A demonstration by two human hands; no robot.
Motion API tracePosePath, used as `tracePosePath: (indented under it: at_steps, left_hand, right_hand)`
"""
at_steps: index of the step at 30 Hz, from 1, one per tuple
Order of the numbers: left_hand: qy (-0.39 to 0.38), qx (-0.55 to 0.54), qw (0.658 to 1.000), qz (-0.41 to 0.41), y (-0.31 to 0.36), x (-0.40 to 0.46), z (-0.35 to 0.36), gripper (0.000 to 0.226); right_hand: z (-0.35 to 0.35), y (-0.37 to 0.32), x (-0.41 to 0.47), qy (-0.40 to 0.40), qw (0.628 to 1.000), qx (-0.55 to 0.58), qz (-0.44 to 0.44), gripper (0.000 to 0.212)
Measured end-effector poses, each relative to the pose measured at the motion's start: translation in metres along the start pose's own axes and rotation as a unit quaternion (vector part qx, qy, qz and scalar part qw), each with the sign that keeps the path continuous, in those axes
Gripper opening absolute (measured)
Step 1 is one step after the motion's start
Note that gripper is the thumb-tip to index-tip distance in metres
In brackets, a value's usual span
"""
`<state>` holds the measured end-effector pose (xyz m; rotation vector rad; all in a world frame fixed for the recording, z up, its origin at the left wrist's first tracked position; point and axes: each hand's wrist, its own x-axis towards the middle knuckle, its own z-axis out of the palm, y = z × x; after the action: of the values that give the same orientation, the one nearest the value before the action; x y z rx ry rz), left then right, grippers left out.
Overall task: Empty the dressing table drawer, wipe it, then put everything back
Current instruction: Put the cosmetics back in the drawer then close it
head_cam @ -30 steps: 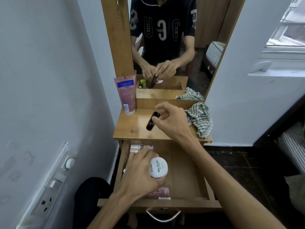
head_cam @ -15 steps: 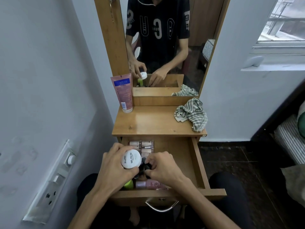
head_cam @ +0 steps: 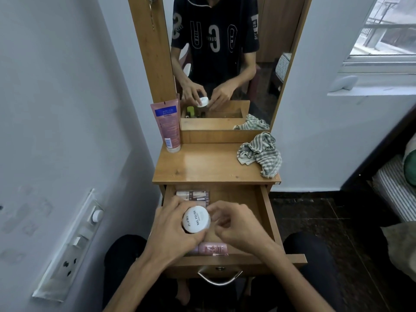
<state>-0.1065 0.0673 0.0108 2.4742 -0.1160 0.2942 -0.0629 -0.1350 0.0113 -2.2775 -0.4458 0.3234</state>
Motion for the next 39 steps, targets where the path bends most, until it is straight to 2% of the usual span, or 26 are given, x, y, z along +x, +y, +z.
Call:
tracePosePath:
  at_steps: [3, 5, 11, 14, 17, 19, 21, 23, 26, 28, 30, 32, 36, 39]
  left_hand:
    - [-0.031, 0.0, 0.999, 0.013, 0.021, 0.002, 0.02, 0.058]
    - [-0.064, -0.016, 0.998, 0.01, 0.036, 0.005, 0.036, 0.059]
    - [-0.108, -0.029, 0.994, -0.004, 0.068, 0.015, 0.075, 0.064]
    - [-0.12, -0.03, 0.992, 0.004, 0.067, 0.017, 0.077, 0.064]
    - [-0.048, -0.064, 0.997, 0.017, 0.061, 0.025, 0.061, 0.04]
    - [0.068, -0.112, 0.991, -0.019, 0.056, 0.041, 0.04, 0.019]
    - [0.174, -0.154, 0.969, -0.089, 0.05, 0.066, 0.013, 0.011]
    - [0.251, -0.187, 0.939, -0.143, 0.042, 0.098, -0.017, 0.016]
    - [0.327, -0.173, 0.914, -0.168, 0.026, 0.148, -0.058, 0.048]
    - [0.34, -0.15, 0.912, -0.174, 0.016, 0.174, -0.077, 0.072]
    - [0.318, -0.137, 0.921, -0.18, 0.009, 0.195, -0.087, 0.08]
    - [0.281, -0.143, 0.932, -0.181, 0.002, 0.211, -0.089, 0.072]
    - [0.263, -0.149, 0.94, -0.158, -0.009, 0.217, -0.082, 0.029]
    - [0.291, -0.154, 0.932, -0.151, -0.004, 0.205, -0.08, 0.025]
  right_hand:
    - [-0.028, 0.011, -0.01, -0.007, 0.988, 0.139, 0.065, 0.036]
    - [-0.044, 0.018, -0.015, -0.022, 0.979, 0.182, 0.093, 0.03]
    - [-0.068, 0.043, -0.02, -0.034, 0.988, 0.104, 0.113, 0.031]
    - [-0.072, 0.052, -0.016, -0.07, 0.987, 0.044, 0.141, 0.03]
    - [-0.066, 0.053, -0.01, -0.127, 0.978, -0.072, 0.146, 0.035]
    - [-0.057, 0.051, -0.005, -0.157, 0.969, -0.133, 0.138, 0.041]
    - [-0.047, 0.048, 0.0, -0.181, 0.959, -0.168, 0.138, 0.043]
    - [-0.038, 0.049, 0.004, -0.197, 0.95, -0.197, 0.14, 0.043]
    - [-0.032, 0.049, 0.007, -0.197, 0.942, -0.243, 0.126, 0.037]
    - [-0.031, 0.049, 0.008, -0.19, 0.936, -0.278, 0.105, 0.031]
    - [-0.031, 0.05, 0.007, -0.182, 0.931, -0.302, 0.091, 0.028]
    - [-0.032, 0.053, 0.004, -0.172, 0.937, -0.29, 0.087, 0.03]
    - [-0.043, 0.055, -0.002, -0.089, 0.964, -0.239, 0.07, 0.028]
    - [-0.052, 0.049, -0.002, -0.015, 0.983, -0.182, 0.027, 0.032]
